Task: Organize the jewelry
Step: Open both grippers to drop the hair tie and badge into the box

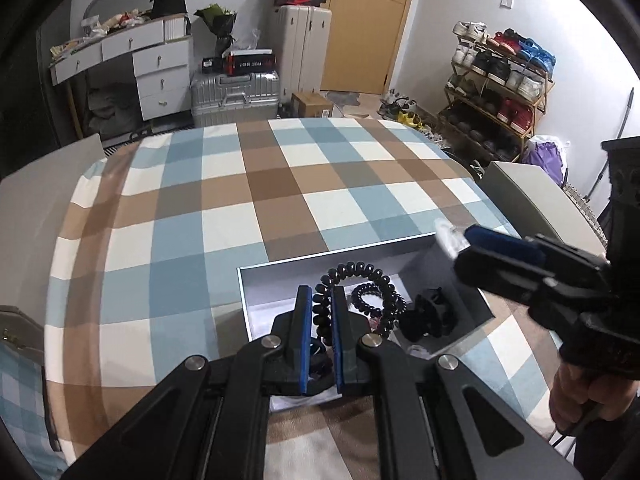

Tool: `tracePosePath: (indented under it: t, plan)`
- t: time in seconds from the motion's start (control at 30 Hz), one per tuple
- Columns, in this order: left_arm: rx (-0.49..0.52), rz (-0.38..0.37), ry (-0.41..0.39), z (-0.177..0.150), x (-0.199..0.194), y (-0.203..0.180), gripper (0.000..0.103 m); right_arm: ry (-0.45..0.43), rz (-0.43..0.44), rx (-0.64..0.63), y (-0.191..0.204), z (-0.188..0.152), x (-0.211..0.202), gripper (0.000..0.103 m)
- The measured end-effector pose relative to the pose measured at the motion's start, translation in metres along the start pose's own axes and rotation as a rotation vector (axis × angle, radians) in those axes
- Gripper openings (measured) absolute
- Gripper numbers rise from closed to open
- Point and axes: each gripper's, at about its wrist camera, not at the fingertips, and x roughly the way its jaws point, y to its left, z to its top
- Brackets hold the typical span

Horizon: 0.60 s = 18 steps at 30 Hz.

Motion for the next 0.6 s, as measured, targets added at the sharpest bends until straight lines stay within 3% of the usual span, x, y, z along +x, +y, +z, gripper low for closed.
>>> tracePosePath:
  t: [0.33, 0.6]
  plan:
    - [-0.007, -0.022, 0.034, -0.003, 0.014, 0.003, 0.004, 0.083, -0.026, 0.010, -0.007, -0.009, 0.034, 0.041]
    - [-0.017, -0.007, 0.035, -0.001, 0.016, 0.006, 0.008, 0.053, -0.060, 0.021, -0.009, -0.008, 0.031, 0.042]
